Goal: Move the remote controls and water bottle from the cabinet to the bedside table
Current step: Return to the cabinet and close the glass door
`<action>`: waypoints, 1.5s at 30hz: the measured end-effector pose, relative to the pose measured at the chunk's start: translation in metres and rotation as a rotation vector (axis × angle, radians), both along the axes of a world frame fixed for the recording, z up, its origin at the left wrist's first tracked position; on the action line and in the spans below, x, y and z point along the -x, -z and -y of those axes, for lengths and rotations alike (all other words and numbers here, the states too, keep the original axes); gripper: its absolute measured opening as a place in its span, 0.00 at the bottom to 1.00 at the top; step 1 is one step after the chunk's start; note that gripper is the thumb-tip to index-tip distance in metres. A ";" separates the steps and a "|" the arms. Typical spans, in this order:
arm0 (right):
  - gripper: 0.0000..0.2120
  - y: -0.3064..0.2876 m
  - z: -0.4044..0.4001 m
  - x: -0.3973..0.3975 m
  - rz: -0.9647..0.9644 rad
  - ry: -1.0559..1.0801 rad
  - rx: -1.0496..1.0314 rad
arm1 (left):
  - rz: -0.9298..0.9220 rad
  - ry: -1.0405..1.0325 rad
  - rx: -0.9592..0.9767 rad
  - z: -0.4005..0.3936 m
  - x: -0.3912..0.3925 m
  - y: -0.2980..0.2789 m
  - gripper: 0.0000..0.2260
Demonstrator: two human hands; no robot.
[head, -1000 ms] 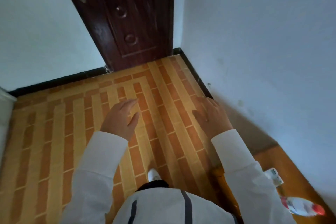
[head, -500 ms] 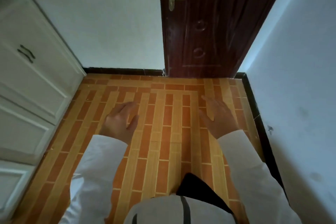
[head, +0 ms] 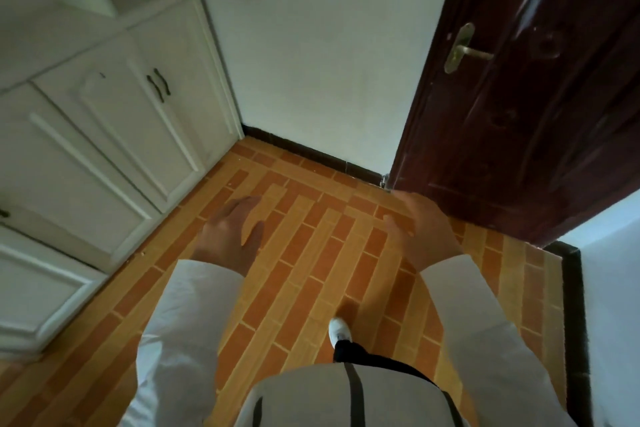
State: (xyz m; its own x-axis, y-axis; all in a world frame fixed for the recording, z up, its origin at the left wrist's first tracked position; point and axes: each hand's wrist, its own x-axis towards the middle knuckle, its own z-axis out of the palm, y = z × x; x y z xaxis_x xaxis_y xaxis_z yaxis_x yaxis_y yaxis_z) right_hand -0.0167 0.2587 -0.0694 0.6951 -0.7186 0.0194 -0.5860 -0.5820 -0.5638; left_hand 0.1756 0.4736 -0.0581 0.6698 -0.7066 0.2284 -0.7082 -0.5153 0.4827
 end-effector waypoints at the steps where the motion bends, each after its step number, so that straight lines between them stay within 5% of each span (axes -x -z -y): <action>1: 0.22 -0.005 0.019 -0.016 0.030 -0.033 0.006 | -0.001 -0.033 0.010 0.012 -0.010 -0.004 0.17; 22: 0.21 0.019 0.204 -0.321 0.049 -0.439 -0.013 | -0.094 -0.462 -0.013 0.146 -0.211 0.020 0.16; 34: 0.21 -0.019 0.300 -0.553 0.143 -0.488 0.036 | -0.020 -0.522 0.056 0.237 -0.431 -0.011 0.17; 45: 0.21 -0.014 0.344 -0.690 0.116 -0.542 0.001 | -0.003 -0.531 0.029 0.285 -0.554 -0.007 0.17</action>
State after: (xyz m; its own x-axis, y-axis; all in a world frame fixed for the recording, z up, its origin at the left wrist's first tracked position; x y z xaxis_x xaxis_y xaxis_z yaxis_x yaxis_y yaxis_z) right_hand 0.6728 -0.0858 -0.0556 0.9588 -0.2581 0.1187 -0.1359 -0.7836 -0.6062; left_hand 0.7298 0.1889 -0.0515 0.9343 -0.2632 0.2405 -0.3519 -0.7893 0.5032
